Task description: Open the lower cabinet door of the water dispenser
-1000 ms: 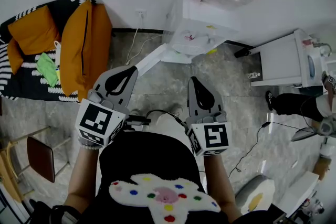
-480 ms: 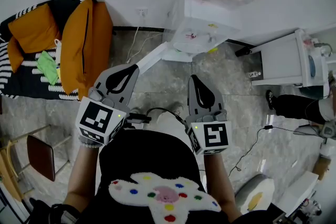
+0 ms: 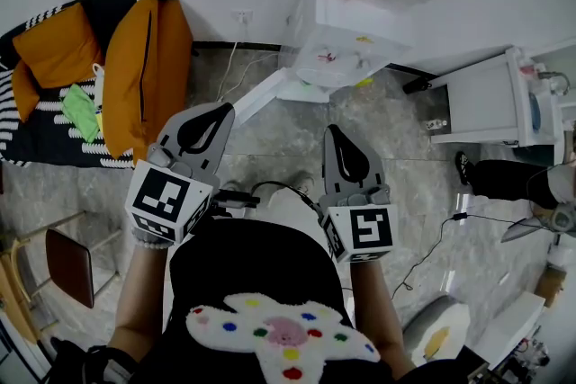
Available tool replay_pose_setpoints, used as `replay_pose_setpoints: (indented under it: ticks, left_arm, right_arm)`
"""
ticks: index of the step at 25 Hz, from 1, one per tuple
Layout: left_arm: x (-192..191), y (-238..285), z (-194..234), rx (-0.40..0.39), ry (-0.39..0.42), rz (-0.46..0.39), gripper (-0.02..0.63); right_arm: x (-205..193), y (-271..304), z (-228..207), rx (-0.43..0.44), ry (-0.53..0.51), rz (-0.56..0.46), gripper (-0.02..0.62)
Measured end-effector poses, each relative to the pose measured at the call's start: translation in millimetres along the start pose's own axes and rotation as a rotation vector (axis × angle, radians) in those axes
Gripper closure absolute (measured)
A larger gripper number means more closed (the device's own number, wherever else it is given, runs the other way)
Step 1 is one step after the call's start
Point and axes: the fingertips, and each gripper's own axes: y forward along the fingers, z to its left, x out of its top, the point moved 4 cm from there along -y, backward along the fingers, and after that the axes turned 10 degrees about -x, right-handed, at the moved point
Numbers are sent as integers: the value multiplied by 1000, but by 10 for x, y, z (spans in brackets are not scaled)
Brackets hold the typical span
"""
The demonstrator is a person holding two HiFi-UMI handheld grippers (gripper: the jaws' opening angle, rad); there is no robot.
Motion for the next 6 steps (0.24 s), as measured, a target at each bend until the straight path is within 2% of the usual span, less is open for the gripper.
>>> replay_pose_setpoints:
  ticks: [6]
  left_arm:
    - [-11, 23, -10, -4, -1, -1, 594]
  right_arm:
    - [174, 18, 65, -14, 56, -8, 592]
